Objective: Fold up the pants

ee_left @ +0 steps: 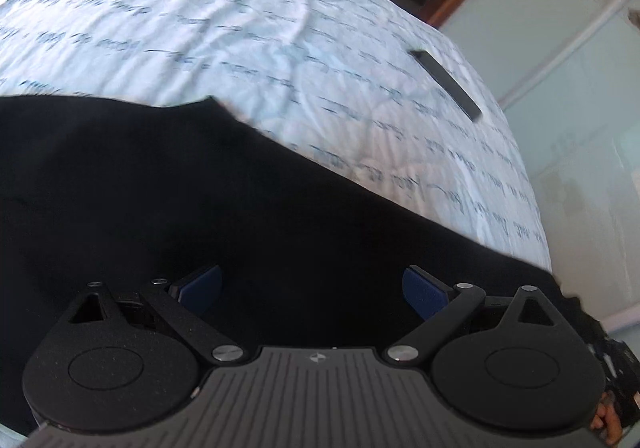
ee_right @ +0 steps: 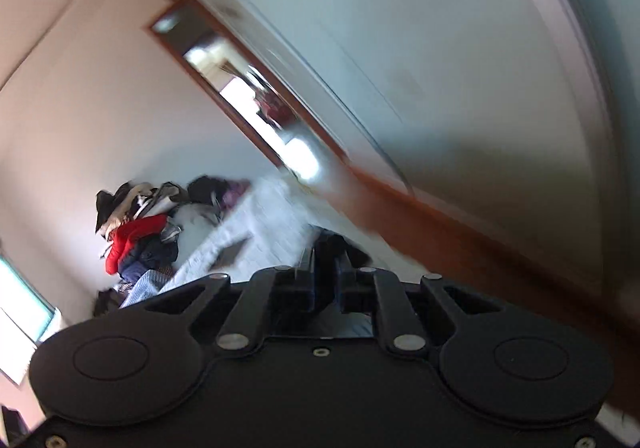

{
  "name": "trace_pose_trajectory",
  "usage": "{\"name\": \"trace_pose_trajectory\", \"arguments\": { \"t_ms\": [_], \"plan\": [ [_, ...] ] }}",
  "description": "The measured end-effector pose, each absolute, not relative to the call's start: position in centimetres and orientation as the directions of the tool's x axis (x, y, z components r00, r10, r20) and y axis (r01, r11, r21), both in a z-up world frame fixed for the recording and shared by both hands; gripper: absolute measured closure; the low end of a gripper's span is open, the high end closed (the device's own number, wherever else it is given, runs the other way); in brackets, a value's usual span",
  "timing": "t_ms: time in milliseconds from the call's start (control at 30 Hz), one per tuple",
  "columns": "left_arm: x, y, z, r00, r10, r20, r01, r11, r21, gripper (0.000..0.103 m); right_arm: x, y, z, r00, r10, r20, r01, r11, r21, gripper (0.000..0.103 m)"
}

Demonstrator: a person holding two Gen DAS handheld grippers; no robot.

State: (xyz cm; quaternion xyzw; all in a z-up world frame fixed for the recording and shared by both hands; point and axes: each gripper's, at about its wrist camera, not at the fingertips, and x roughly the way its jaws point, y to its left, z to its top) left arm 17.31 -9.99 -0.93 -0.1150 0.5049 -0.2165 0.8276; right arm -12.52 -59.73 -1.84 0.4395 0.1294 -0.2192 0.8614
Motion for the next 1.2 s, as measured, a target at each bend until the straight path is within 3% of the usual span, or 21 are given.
{"name": "trace_pose_trajectory", "arguments": {
  "t_ms": [267, 333, 433, 533, 633, 667, 700, 900, 967, 1033, 1100, 1200],
  "plan": [
    [11.1, -22.3, -1.2, 0.408, -0.450, -0.795, 0.607, 0.784, -0.132, 0.004, -13.8, -59.0, -3.7, 0.883, -0.252, -0.397, 0.470, 0.435, 0.768, 0.093],
    [9.6, -25.1, -2.7, 0.386, -0.417, -0.823, 0.681, 0.730, -0.050, 0.009, -14.1, -59.1, -3.7, 0.885, -0.251, -0.392, 0.464, 0.427, 0.776, 0.093],
    [8.9, -26.0, -3.1, 0.429, -0.394, -0.813, 0.689, 0.725, 0.013, 0.010, -14.3, -58.7, -3.1, 0.887, -0.258, -0.382, 0.461, 0.446, 0.768, 0.093],
    [11.4, -25.7, -1.9, 0.441, -0.405, -0.801, 0.624, 0.780, -0.051, 0.009, -14.4, -59.2, -2.9, 0.884, -0.256, -0.391, 0.467, 0.452, 0.760, 0.092],
    [13.7, -25.7, -1.4, 0.397, -0.433, -0.809, 0.582, 0.801, -0.144, 0.006, -14.4, -59.6, -3.7, 0.868, -0.248, -0.430, 0.495, 0.367, 0.787, 0.075],
    [13.9, -25.9, -1.4, 0.388, -0.430, -0.815, 0.579, 0.802, -0.147, 0.006, -14.5, -59.7, -4.1, 0.870, -0.242, -0.429, 0.490, 0.325, 0.809, 0.050],
    [13.8, -26.2, -1.6, 0.387, -0.425, -0.818, 0.586, 0.799, -0.137, 0.006, -14.8, -59.8, -4.6, 0.878, -0.238, -0.416, 0.473, 0.289, 0.833, 0.038],
    [11.3, -27.6, -3.0, 0.420, -0.375, -0.827, 0.641, 0.767, -0.022, 0.006, -13.4, -59.2, -4.1, 0.888, -0.226, -0.400, 0.457, 0.342, 0.821, 0.032],
    [10.7, -27.6, -2.9, 0.457, -0.368, -0.810, 0.642, 0.767, 0.014, 0.006, -12.0, -59.0, -4.1, 0.904, -0.190, -0.382, 0.426, 0.364, 0.828, 0.032],
    [10.6, -27.6, -2.8, 0.482, -0.356, -0.800, 0.637, 0.770, 0.041, 0.006, -10.7, -58.8, -4.1, 0.889, -0.209, -0.408, 0.458, 0.397, 0.796, 0.050],
    [10.8, -27.5, -2.6, 0.492, -0.345, -0.799, 0.634, 0.771, 0.057, 0.006, -9.8, -58.7, -4.0, 0.858, -0.237, -0.456, 0.514, 0.405, 0.756, 0.093],
    [11.6, -26.6, -2.4, 0.515, -0.339, -0.787, 0.621, 0.780, 0.070, 0.006, -9.9, -57.9, -3.2, 0.859, -0.275, -0.431, 0.511, 0.458, 0.727, 0.095]
  ]
}}
